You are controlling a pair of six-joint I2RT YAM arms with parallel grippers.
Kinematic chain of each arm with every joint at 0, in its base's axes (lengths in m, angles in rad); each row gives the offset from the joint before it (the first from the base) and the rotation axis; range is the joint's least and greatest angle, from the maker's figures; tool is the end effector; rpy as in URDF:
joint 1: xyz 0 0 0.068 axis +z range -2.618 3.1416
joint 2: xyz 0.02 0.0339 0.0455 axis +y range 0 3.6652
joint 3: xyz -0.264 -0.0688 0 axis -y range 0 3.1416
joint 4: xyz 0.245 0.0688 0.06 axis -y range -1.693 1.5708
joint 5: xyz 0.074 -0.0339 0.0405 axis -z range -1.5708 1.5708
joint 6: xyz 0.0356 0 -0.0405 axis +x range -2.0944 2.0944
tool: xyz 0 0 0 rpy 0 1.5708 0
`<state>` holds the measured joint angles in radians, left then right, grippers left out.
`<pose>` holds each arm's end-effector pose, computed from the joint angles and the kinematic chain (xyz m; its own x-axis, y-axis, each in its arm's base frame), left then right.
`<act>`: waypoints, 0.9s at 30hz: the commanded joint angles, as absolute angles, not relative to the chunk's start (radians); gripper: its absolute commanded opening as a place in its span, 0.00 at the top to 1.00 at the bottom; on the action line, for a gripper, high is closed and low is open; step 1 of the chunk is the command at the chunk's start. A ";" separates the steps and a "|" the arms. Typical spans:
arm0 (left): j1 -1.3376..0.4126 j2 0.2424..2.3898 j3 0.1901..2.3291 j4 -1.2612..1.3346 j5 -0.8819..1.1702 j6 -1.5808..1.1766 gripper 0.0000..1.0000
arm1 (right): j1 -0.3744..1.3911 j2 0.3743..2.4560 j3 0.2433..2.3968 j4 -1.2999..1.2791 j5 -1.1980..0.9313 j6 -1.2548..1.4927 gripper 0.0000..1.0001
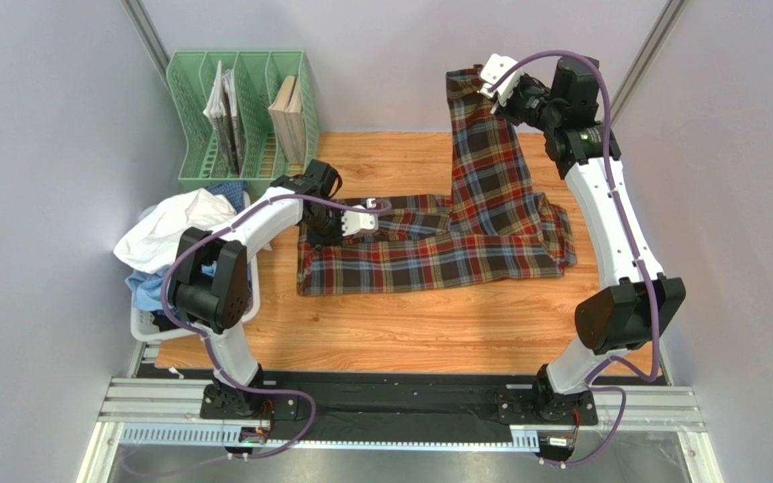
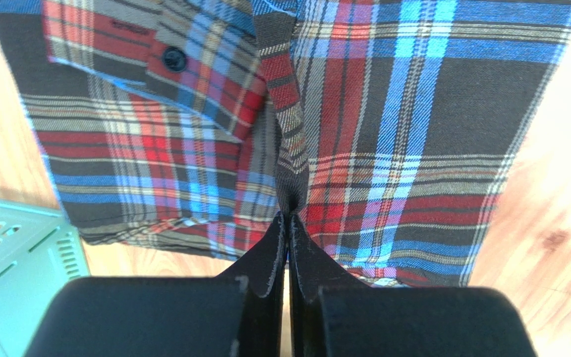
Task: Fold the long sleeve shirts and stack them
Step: Fold the shirt
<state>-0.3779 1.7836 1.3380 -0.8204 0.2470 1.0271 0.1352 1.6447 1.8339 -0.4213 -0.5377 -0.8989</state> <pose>0.3270 -0.1392 0.2166 -0.0941 0.9302 -0.3548 0.9791 0.1510 0.1362 0.3648 0.0680 0.4577 0.3353 -0.6328 -0.6980 -0.5579 0.4637 -0.6883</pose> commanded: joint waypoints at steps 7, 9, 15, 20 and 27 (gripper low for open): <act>-0.364 1.822 1.388 -0.825 0.241 1.022 1.00 | 0.140 1.667 1.884 -0.354 -0.528 -0.920 1.00; -0.364 1.821 1.378 -0.833 0.245 1.029 1.00 | 0.144 1.666 1.873 -0.360 -0.529 -0.923 1.00; -0.364 1.810 1.355 -0.836 0.238 1.039 1.00 | 0.166 1.661 1.841 -0.360 -0.528 -0.927 1.00; -0.365 1.815 1.359 -0.828 0.245 1.026 1.00 | 0.186 1.657 1.796 -0.364 -0.519 -0.925 1.00; -0.364 1.824 1.361 -0.822 0.249 1.014 1.00 | 0.192 1.657 1.717 -0.371 -0.500 -0.922 1.00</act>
